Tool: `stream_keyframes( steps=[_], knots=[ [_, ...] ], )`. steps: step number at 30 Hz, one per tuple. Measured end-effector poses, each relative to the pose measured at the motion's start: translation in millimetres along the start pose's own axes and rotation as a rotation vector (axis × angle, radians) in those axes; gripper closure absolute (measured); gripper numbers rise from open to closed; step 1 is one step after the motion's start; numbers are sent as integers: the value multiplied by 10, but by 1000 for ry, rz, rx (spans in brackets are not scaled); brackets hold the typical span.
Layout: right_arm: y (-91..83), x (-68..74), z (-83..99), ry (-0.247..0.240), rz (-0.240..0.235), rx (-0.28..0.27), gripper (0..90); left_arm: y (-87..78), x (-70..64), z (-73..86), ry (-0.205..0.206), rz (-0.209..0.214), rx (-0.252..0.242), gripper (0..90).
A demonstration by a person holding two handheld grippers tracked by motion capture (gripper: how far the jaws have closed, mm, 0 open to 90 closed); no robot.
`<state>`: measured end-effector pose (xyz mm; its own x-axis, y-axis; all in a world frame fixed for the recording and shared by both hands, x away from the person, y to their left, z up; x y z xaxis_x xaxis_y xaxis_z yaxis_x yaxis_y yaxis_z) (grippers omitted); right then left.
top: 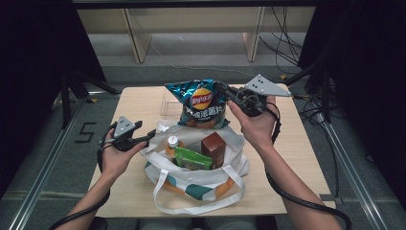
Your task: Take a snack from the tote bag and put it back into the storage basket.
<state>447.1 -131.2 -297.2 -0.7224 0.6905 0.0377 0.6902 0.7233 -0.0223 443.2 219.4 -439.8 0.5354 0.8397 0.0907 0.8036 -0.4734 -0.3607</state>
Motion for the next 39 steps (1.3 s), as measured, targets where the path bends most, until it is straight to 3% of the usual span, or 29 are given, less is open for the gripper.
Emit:
stream_keyframes(
  steps=[1,11,16,17,18,22,26,27,28,29,33,39],
  knots=[
    [4,-11,-12,-19,1,-10,900,4,-1,0,-2,2,-5,353],
    [21,3,-59,-3,8,-3,900,5,4,0,-4,0,-9,354],
    [39,-41,-68,-20,23,-13,900,-3,5,0,-5,-5,-4,354],
    [35,-27,-71,10,23,-5,900,-5,6,0,-6,-7,-3,354],
    [45,-48,-83,-18,19,-15,900,-3,7,0,-6,-6,-4,354],
    [61,-70,-122,-22,31,-22,900,1,1,1,-8,-4,-4,357],
    [92,-92,-143,-15,30,-19,900,-5,7,-4,-3,-6,-7,356],
    [97,-79,-140,8,31,-11,900,-6,6,-3,-8,-7,-7,356],
    [100,-105,-145,-14,44,-14,900,-6,7,-2,-11,-7,-8,356],
    [109,-103,-144,5,33,-16,900,-6,10,0,-11,-8,-7,356],
    [137,-132,-149,-17,47,-5,900,-4,14,0,-10,-7,-9,356],
    [182,-152,-161,-4,52,-8,900,-2,12,3,-11,-6,-9,356]
  ],
)
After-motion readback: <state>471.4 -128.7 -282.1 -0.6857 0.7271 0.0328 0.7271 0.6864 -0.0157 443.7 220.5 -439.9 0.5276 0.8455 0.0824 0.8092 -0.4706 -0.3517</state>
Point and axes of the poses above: each handheld gripper's, and its own axes: y roughly forward along the jaws, z roughly out of its underside, x roughly to its left, the point moved 2 cm from there along y, roughly forward along the jaws, and after that the axes turned 1 degree about y, right-handed, at the moved point
